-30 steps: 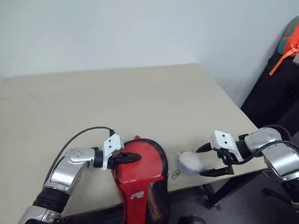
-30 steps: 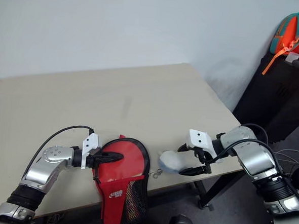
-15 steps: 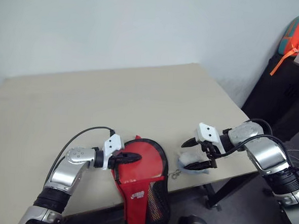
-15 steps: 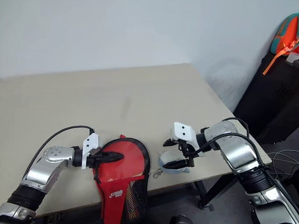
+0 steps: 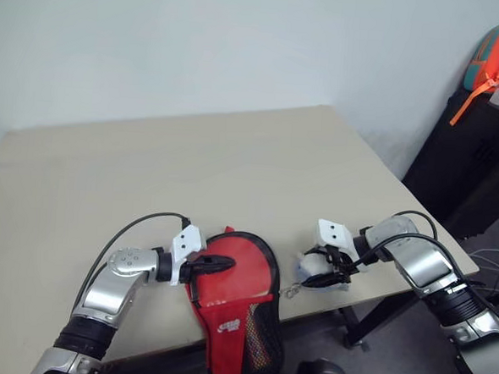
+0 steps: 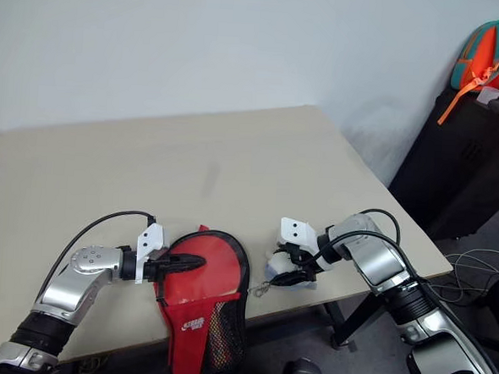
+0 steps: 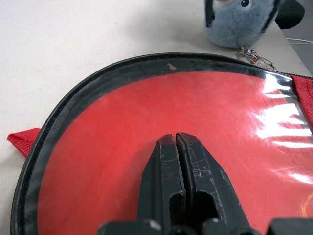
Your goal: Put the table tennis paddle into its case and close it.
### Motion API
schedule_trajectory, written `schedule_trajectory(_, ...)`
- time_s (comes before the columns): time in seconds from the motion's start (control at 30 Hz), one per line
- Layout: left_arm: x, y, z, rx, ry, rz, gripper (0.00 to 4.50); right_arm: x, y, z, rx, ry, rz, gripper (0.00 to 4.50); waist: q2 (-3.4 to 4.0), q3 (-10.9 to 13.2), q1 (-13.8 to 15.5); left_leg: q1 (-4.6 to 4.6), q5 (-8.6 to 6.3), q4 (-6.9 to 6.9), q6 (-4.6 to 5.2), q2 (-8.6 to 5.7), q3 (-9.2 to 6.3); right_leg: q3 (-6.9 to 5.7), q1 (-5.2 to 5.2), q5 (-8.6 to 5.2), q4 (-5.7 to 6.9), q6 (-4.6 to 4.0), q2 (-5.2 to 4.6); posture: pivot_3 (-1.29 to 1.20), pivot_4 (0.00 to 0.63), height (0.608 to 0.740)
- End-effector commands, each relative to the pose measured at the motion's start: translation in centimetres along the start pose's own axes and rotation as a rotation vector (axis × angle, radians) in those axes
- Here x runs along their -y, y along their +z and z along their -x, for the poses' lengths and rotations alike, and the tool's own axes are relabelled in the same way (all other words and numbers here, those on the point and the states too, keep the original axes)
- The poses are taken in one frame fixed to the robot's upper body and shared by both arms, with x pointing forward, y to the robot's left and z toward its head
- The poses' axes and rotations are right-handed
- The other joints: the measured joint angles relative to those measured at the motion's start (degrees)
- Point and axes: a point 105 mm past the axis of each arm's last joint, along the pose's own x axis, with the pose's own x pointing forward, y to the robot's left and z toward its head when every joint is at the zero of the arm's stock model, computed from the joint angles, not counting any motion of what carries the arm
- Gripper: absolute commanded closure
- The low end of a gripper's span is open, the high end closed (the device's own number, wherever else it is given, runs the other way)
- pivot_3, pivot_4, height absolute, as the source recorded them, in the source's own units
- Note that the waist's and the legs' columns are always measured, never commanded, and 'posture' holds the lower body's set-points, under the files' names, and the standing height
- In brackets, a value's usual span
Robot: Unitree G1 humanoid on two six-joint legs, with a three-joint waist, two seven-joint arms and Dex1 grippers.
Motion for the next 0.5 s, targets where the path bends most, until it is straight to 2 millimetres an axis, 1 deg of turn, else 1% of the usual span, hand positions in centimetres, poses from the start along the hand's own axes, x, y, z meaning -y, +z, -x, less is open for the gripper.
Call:
schedule_trajectory(0.03,1.1,-3.2,0.0,-0.112,-0.019,0.091,4.50,0.5,0.6,0.5,0.006,-0.023,0.030,2.82,0.00,0.0,0.0,0.00,0.00,0.00,0.00,0.00,0.00,0.00,-0.01,0.00,0.00,0.00,0.00,0.00,0.000,0.706)
schedule_trajectory(0.13,1.1,-3.2,0.0,-0.112,-0.018,0.091,4.50,0.5,0.5,0.7,0.005,-0.025,0.038,3.53,0.00,0.0,0.0,0.00,0.00,-0.01,-0.01,0.01,0.00,0.00,-0.02,0.00,0.00,0.00,0.00,0.00,0.000,0.706)
schedule_trajectory(0.2,1.0,-3.2,0.0,-0.112,-0.017,0.092,4.50,0.3,0.5,0.7,0.008,-0.022,0.050,3.80,0.00,0.0,0.0,0.01,-0.01,-0.02,-0.01,0.01,0.00,0.00,-0.03,0.00,0.00,0.00,0.01,0.00,0.000,0.706)
schedule_trajectory(0.3,1.0,-3.2,0.0,-0.112,-0.017,0.091,4.50,0.1,1.1,1.0,0.033,-0.016,0.081,3.88,0.00,0.0,0.0,0.01,-0.01,-0.01,-0.02,0.00,0.00,0.00,-0.03,0.00,0.00,0.00,0.00,0.00,0.000,0.706)
schedule_trajectory(0.37,1.0,-3.2,0.0,-0.113,-0.018,0.091,4.50,-0.3,1.6,1.3,0.060,0.006,0.106,3.88,0.00,0.0,0.0,0.01,-0.01,-0.02,-0.02,0.00,0.00,0.00,-0.03,0.00,0.00,0.00,0.00,0.00,0.000,0.706)
schedule_trajectory(0.43,1.0,-3.2,0.0,-0.115,-0.019,0.090,4.50,-1.3,2.0,1.7,0.076,0.048,0.130,3.88,0.02,0.0,0.0,0.01,-0.01,-0.03,-0.02,0.00,0.00,0.00,-0.04,0.00,0.00,0.00,0.00,0.00,0.000,0.706)
schedule_trajectory(0.5,1.0,-3.2,0.0,-0.115,-0.020,0.089,4.50,-2.8,2.0,1.9,0.076,0.108,0.156,3.88,0.02,0.0,0.0,0.02,-0.01,-0.03,-0.02,0.00,-0.01,0.00,-0.04,0.00,0.00,0.00,0.00,0.00,0.000,0.706)
